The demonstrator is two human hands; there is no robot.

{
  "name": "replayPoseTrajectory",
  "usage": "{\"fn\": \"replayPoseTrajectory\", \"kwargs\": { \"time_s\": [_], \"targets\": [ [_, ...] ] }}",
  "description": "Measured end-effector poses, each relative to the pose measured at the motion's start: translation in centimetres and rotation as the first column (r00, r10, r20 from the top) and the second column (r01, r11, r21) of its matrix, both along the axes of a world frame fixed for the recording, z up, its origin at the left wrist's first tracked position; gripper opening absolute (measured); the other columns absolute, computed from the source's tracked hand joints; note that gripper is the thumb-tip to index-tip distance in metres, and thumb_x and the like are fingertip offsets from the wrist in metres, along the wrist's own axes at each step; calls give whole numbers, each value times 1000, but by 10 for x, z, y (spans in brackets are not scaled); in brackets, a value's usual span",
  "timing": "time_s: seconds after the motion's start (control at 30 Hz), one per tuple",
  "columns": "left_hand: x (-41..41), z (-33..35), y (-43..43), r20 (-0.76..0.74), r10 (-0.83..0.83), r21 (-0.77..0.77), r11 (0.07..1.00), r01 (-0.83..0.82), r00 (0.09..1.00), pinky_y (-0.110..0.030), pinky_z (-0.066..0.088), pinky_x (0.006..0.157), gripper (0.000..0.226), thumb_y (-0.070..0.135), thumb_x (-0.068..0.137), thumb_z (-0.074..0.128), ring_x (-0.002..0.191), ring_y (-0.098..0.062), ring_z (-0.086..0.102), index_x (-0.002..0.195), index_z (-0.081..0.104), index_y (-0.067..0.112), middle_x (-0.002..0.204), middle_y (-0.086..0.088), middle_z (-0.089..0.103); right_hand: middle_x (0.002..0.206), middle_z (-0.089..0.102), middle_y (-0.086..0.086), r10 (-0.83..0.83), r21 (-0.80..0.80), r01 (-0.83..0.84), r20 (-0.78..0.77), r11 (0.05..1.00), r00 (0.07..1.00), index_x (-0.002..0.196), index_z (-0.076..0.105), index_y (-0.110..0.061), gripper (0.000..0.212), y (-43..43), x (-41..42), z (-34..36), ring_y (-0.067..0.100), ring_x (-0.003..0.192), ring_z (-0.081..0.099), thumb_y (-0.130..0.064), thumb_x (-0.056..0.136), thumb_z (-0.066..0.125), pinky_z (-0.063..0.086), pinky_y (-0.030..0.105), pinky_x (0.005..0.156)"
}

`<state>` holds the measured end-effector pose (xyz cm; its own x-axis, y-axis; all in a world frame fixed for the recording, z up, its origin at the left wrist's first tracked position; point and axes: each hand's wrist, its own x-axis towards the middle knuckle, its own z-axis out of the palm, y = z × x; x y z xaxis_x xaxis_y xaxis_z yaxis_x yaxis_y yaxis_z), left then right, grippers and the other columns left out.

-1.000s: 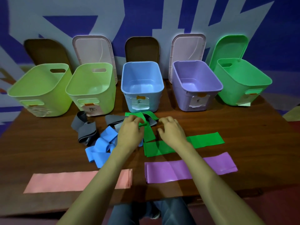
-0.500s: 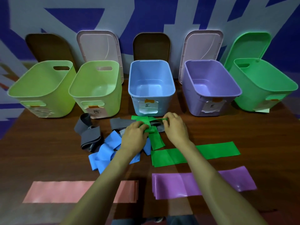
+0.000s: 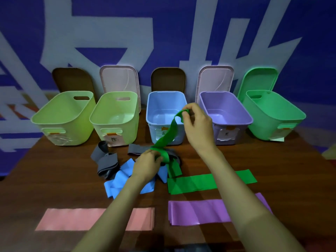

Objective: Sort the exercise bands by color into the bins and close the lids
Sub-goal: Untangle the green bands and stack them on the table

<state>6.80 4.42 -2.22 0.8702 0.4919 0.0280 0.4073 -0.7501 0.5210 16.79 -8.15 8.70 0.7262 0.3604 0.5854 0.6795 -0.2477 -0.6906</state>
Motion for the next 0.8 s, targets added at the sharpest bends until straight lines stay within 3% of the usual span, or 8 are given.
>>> {"fn": "replayPoseTrajectory", "kwargs": {
  "time_s": [0.1, 0.17, 0.23, 0.37, 0.47, 0.6, 0.7, 0.8],
  "targets": [
    [-4, 25, -10, 297, 118, -135, 988, -81, 948, -29, 42, 87, 48, 33, 83, 69, 110, -19, 52, 122, 51, 11, 120, -3, 53, 88, 66, 3, 43, 15, -44, 50, 999, 998, 89, 62, -8, 6, -9, -10, 23, 20, 79, 63, -9, 89, 56, 47, 28, 72],
    [-5, 48, -19, 450, 122, -224, 974, -21, 884, -21, 33, 94, 67, 35, 78, 74, 116, -8, 41, 131, 42, 12, 125, 5, 44, 87, 64, -1, 67, 32, -69, 78, 997, 995, 89, 64, -8, 6, -15, -18, 34, 14, 77, 61, -8, 88, 58, 47, 21, 71],
    [-3, 69, -26, 514, 43, -203, 977, 72, 857, -15, 31, 93, 61, 31, 79, 74, 116, -6, 41, 130, 47, 14, 123, 8, 46, 84, 61, -4, 76, 42, -81, 107, 996, 991, 89, 66, -7, 6, -20, -25, 44, 6, 74, 54, -7, 87, 60, 41, 9, 66],
    [-8, 94, -38, 557, 46, -227, 969, 99, 829, -24, 42, 73, 6, 16, 89, 61, 86, -14, 58, 93, 66, 18, 88, 4, 66, 89, 67, 0, 70, 74, -79, 122, 994, 990, 90, 67, -12, 8, -34, -34, 63, 11, 76, 60, -11, 89, 59, 47, 16, 68],
    [-14, 100, -39, 588, 114, -356, 926, 129, 801, -33, 47, 69, 11, 17, 91, 57, 72, -12, 58, 83, 63, 23, 76, 3, 66, 88, 66, -4, 50, 83, -63, 150, 995, 987, 90, 68, -14, 8, -46, -38, 77, 12, 79, 61, -12, 88, 60, 49, 22, 72],
    [-25, 108, -40, 597, 47, -340, 919, 200, 801, -22, 40, 59, 9, 24, 90, 61, 61, -1, 51, 83, 65, 23, 64, 13, 60, 83, 59, -11, -11, 80, -8, 235, 997, 972, 90, 70, -12, 8, -65, -41, 91, 8, 78, 53, -11, 86, 62, 38, 18, 70],
    [-39, 106, -39, 591, 34, -388, 888, 247, 806, -22, 36, 55, 19, 27, 88, 63, 56, -4, 47, 80, 65, 10, 60, 10, 55, 85, 61, -5, -50, 63, 37, 210, 997, 976, 93, 69, -9, 10, -76, -35, 90, 11, 78, 50, -11, 89, 60, 36, 21, 71],
    [-50, 101, -36, 532, -6, -391, 885, 252, 847, -22, 31, 52, 30, 32, 88, 63, 54, -7, 43, 77, 63, 4, 60, 2, 51, 93, 67, 6, -73, 25, 70, 142, 997, 987, 97, 69, -8, 14, -83, -28, 77, 18, 82, 57, -11, 91, 58, 46, 31, 76]
  ]
}}
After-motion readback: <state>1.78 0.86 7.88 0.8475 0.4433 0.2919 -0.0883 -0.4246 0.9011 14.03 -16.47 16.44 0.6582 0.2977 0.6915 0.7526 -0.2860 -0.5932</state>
